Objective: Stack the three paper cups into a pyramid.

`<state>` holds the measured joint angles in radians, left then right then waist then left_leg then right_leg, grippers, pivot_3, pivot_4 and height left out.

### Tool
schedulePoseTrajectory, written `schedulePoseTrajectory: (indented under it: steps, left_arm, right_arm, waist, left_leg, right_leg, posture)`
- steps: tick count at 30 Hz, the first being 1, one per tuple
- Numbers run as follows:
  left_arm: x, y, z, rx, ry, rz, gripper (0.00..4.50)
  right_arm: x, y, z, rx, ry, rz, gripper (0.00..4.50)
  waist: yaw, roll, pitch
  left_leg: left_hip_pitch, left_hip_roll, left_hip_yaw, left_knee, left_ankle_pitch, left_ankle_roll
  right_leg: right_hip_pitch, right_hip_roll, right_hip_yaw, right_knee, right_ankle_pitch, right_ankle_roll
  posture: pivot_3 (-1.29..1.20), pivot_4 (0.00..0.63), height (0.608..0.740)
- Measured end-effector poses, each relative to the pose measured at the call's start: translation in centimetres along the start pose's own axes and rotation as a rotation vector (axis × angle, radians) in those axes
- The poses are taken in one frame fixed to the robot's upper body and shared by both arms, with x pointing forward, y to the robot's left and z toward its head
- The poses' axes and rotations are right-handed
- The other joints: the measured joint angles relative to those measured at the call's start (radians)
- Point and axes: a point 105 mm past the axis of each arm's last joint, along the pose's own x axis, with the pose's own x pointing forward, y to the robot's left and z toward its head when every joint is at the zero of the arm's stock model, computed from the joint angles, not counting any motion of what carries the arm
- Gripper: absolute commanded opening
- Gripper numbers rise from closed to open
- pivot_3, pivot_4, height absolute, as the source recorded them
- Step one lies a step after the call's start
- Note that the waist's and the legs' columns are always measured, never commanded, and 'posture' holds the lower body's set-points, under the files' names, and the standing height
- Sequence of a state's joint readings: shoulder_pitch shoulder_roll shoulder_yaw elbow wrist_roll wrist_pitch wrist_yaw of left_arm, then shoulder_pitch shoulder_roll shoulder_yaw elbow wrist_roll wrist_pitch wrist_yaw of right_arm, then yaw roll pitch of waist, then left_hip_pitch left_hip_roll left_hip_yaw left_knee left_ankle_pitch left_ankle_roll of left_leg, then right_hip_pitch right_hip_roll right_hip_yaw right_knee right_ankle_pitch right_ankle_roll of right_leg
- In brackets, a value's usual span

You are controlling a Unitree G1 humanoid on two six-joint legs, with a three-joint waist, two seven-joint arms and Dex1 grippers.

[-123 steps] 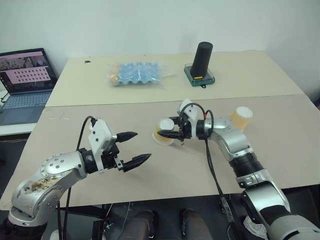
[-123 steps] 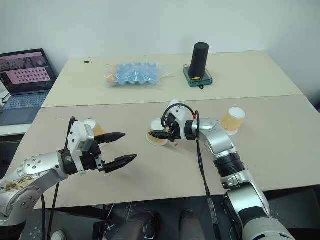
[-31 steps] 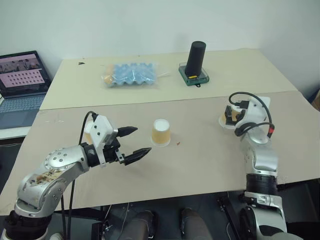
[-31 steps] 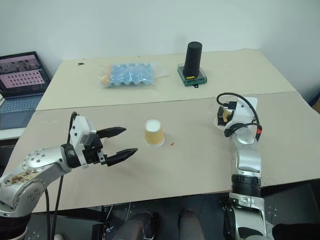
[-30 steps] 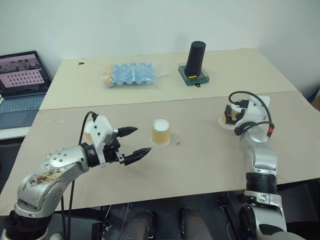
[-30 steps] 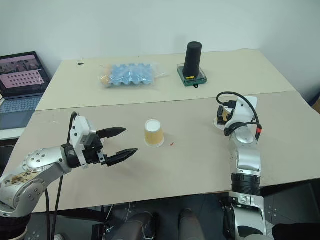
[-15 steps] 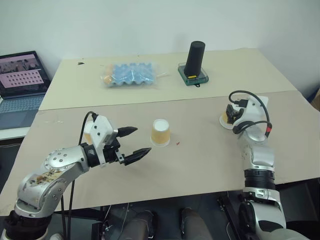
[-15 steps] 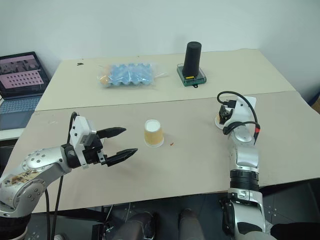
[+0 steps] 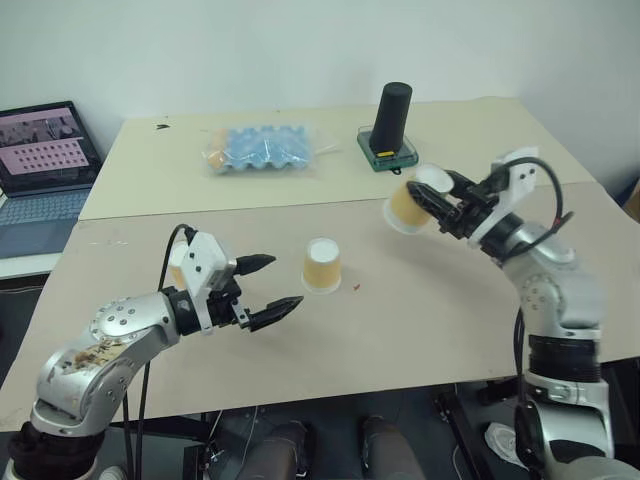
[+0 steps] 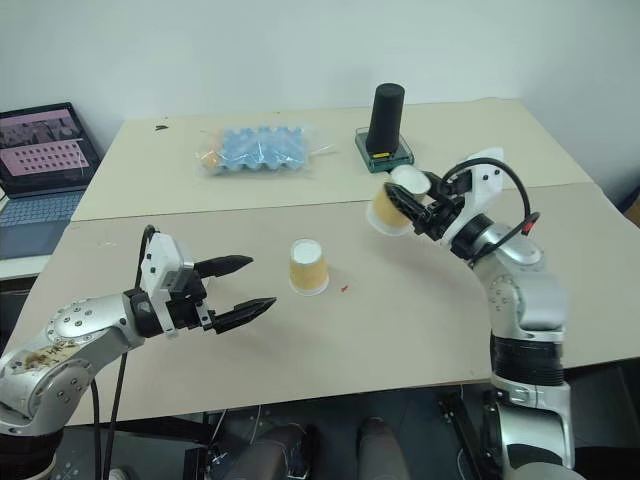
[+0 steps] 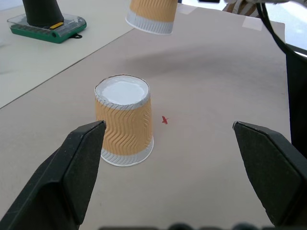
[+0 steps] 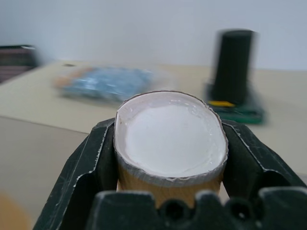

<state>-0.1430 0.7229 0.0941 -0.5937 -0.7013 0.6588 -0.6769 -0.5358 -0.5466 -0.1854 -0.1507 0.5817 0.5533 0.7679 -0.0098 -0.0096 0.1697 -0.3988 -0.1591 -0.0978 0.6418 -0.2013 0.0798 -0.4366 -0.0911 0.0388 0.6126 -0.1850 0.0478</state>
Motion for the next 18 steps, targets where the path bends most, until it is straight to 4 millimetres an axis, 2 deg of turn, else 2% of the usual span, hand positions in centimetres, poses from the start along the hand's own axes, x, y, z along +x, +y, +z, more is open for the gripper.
schedulePoseTrajectory:
  steps: [2,5,9,18]
  left_arm:
    - [0.0,0.0,0.0,0.001,-0.001,-0.001,4.5]
    - [0.1,0.0,0.1,0.001,-0.003,-0.001,4.5]
    - [0.1,-0.1,0.1,0.002,-0.005,-0.003,4.5]
    - [0.0,-0.1,0.2,0.003,-0.001,0.008,4.5]
  right_arm:
    - [-0.3,2.4,-1.3,0.008,0.068,0.18,2.62]
    - [-0.2,4.1,-3.9,0.043,0.162,0.309,2.62]
    - [0.0,3.9,-6.6,0.028,0.247,0.315,2.62]
    - [1.4,2.9,-8.0,-0.01,0.261,0.31,2.62]
  waist:
    - [-0.001,0.0,0.0]
    - [-0.004,-0.001,0.0]
    - [-0.002,0.0,0.0]
    - [0.0,-0.001,0.0]
  left_leg:
    - [0.0,0.0,0.0,0.0,0.0,0.0]
    - [0.0,0.0,0.001,0.001,0.0,0.0]
    - [0.0,0.0,0.001,0.001,0.0,0.0]
    - [-0.001,0.0,0.001,0.001,0.0,-0.001]
  right_leg:
    - [0.001,-0.001,0.0,0.0,0.0,0.0]
    - [0.0,-0.001,0.001,0.0,0.0,0.0]
    - [-0.001,-0.001,0.001,0.001,0.0,0.0]
    - [-0.002,-0.001,0.001,0.001,0.0,0.0]
  posture:
    - [0.0,0.15,0.74]
    - [0.0,0.15,0.74]
    - [0.0,0.15,0.74]
    - [0.0,0.15,0.74]
